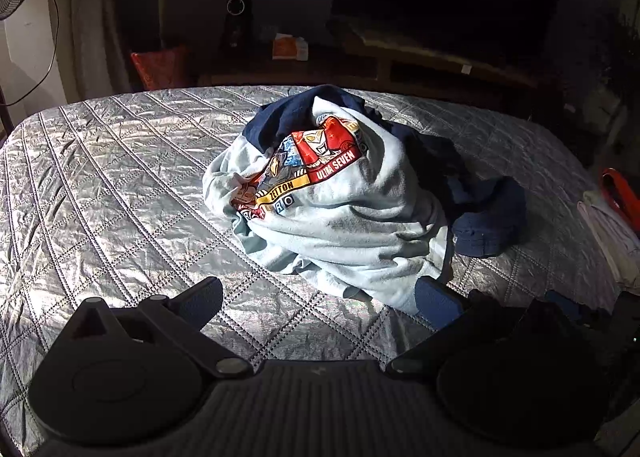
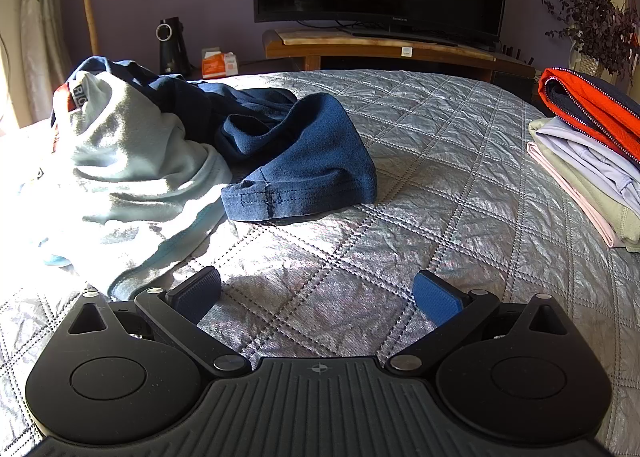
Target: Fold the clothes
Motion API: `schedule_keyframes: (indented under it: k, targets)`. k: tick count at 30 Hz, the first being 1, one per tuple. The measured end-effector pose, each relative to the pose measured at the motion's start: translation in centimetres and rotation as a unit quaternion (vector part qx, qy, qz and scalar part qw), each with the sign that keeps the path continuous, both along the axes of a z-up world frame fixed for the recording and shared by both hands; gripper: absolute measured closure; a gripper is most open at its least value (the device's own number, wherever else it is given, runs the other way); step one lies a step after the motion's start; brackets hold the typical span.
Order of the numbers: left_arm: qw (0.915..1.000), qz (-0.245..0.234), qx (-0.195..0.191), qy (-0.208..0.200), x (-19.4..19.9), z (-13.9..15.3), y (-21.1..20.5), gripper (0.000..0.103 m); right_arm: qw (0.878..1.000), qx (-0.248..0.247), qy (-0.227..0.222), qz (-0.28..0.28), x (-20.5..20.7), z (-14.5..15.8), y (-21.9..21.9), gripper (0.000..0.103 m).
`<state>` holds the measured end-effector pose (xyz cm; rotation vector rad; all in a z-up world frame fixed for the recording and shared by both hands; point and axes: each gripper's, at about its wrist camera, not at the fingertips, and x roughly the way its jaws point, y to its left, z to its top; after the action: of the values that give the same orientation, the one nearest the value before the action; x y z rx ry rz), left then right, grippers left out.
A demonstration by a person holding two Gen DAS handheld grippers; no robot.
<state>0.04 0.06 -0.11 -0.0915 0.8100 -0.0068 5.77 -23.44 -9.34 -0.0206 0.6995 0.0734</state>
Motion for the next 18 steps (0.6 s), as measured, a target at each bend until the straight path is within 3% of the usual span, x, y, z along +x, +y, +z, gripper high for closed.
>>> schedule_keyframes:
  k: [5, 8, 18]
  targets:
    - [0.9975, 0.015, -0.047, 0.05, 0.4, -0.5, 0.6, 0.001, 1.0, -0.001, 0.0, 0.0, 0.0, 0.0, 0.0, 0.0]
    - [0.9968, 0.021, -0.031, 0.07, 1.1, -0.5, 0.9, 0.001, 1.0, -0.001, 0.0, 0.0, 0.0, 0.0, 0.0, 0.0]
    - [0.9954, 0.045, -0.012, 0.084, 0.9, -1.8, 1.4, 0.001, 1.0, -0.001, 0.0, 0.0, 0.0, 0.0, 0.0, 0.0]
